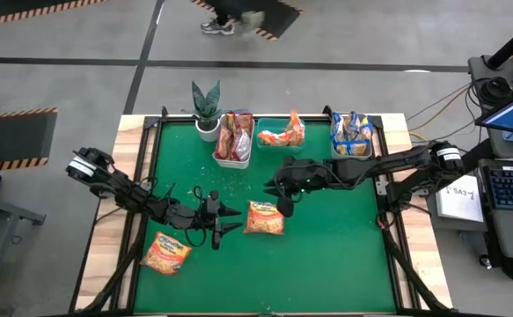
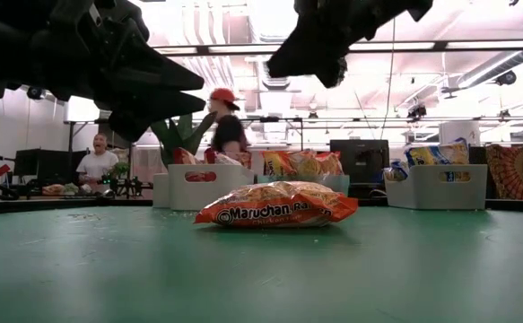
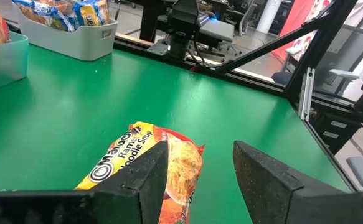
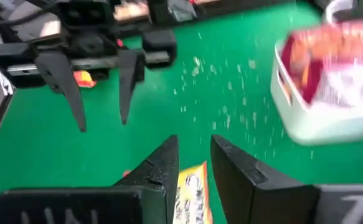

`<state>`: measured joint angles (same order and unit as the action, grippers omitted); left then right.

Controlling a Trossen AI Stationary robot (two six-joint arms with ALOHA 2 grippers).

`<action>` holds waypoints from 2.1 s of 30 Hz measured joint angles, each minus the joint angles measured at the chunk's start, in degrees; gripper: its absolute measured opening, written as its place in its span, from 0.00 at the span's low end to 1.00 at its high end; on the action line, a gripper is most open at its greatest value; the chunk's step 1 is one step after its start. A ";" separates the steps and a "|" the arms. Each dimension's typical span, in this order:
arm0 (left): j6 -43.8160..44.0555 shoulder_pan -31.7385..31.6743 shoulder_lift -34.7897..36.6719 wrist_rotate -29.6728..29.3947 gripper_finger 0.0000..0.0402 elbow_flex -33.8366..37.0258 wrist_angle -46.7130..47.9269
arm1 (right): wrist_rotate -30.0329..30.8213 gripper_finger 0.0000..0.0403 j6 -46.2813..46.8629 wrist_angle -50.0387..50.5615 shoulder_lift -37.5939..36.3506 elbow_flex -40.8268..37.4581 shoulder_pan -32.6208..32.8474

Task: Sort Maruchan noodles
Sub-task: Put the orange noodle pack into the green bin

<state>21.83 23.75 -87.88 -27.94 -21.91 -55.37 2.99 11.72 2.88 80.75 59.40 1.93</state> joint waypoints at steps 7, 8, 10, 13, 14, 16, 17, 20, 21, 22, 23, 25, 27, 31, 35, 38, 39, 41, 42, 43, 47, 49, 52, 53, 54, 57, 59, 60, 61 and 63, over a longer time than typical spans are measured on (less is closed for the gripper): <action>0.69 0.62 -0.13 0.01 0.41 0.00 -0.32 | -0.48 0.14 14.76 11.84 -0.07 0.10 0.59; 0.99 0.91 -0.28 0.03 0.41 0.00 -0.36 | -0.65 0.14 17.02 13.70 -0.09 -0.38 0.96; 2.20 1.66 -1.01 0.03 0.41 0.00 -0.74 | -1.93 0.12 21.08 16.83 -0.09 -1.71 1.63; 3.96 3.35 -2.99 0.10 0.41 -0.02 -2.05 | -3.48 0.12 27.13 17.69 -0.14 -4.34 2.93; 4.27 3.94 -3.87 0.08 0.41 -0.29 -2.42 | -3.63 0.12 29.12 17.63 -0.17 -5.31 3.42; 4.35 4.85 -6.04 0.10 0.41 -1.56 -2.67 | -3.63 0.12 31.78 17.68 -0.17 -7.24 4.41; 4.25 5.16 -7.18 0.12 0.41 -2.37 -2.67 | -3.54 0.12 32.71 17.54 -0.17 -8.20 4.86; 3.72 5.26 -10.89 0.17 0.41 -5.50 -2.69 | -3.51 0.12 35.50 14.64 -0.15 -11.28 5.78; 3.35 5.24 -12.14 0.15 0.41 -6.59 -2.69 | -3.48 0.12 36.22 12.94 -0.15 -12.35 5.93; 2.78 5.24 -13.42 0.14 0.41 -7.72 -2.69 | -3.48 0.12 36.91 11.21 -0.15 -13.31 6.01; 2.13 5.26 -14.58 0.14 0.41 -8.67 -2.67 | -3.46 0.12 37.38 9.90 -0.15 -14.10 6.01; 1.59 5.26 -16.40 0.17 0.41 -10.04 -2.56 | -3.45 0.12 37.84 8.21 -0.14 -15.16 6.01; 1.90 5.26 -17.33 0.16 0.41 -10.46 -2.55 | -3.03 0.12 37.79 8.21 -0.13 -15.44 6.01; 3.25 5.17 -17.77 0.06 0.41 -10.03 -2.51 | -2.85 0.12 36.96 8.05 -0.13 -15.45 5.97; 3.91 4.78 -17.77 -0.04 0.41 -9.97 -2.49 | -2.98 0.12 35.35 9.86 -0.07 -15.45 5.97; 4.21 3.89 -17.75 -0.03 0.41 -10.77 -2.49 | -2.96 0.12 35.27 10.96 -0.07 -15.49 5.97; 4.21 3.51 -17.77 -0.03 0.41 -11.12 -2.50 | -2.94 0.12 35.27 10.44 -0.04 -15.50 5.95; 4.21 3.20 -17.77 -0.05 0.41 -11.90 -2.47 | -2.94 0.12 35.39 8.81 -0.04 -15.50 5.80; 4.16 3.21 -17.77 -0.03 0.41 -12.24 -2.47 | -2.94 0.12 35.57 8.24 -0.04 -15.49 5.81; 3.94 3.27 -17.75 -0.01 0.41 -12.55 -2.43 | -2.96 0.12 35.96 8.17 -0.04 -15.47 5.81; 3.12 3.58 -17.86 0.42 0.41 -13.27 -0.22 | -3.00 0.17 36.73 8.80 0.06 -15.47 5.81; 3.10 3.56 -17.86 0.43 0.41 -13.35 0.36 | -3.00 0.21 37.11 8.83 0.24 -15.48 5.81; 2.83 3.51 -17.86 0.43 0.41 -13.35 0.17 | -3.00 0.31 38.78 8.84 0.33 -15.47 6.02; 2.64 3.51 -17.86 0.45 0.41 -13.35 0.18 | -3.05 0.34 39.21 8.83 0.33 -15.47 6.11; 2.29 3.51 -17.86 0.43 0.41 -13.35 0.18 | -3.05 0.38 39.47 8.83 0.33 -15.47 6.31; 0.51 3.51 -17.86 0.45 0.41 -13.35 0.17 | -3.06 0.48 40.27 8.80 0.33 -15.53 6.62; -0.92 3.45 -17.86 0.45 0.41 -13.28 0.17 | -2.54 0.54 41.26 8.80 0.33 -15.60 6.87; -1.47 3.40 -17.86 0.45 0.41 -13.22 0.18 | -2.07 0.56 41.79 8.78 0.33 -15.65 7.03; -1.82 3.31 -17.86 0.45 0.41 -13.18 0.22 | -1.53 0.59 42.42 8.78 0.33 -15.69 7.24; -1.84 3.07 -17.86 0.45 0.41 -12.94 0.23 | -1.13 0.62 42.99 8.69 0.33 -15.72 7.60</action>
<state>19.99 26.82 -105.73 -27.49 -34.85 -55.14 1.86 54.71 11.58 81.08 43.68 9.53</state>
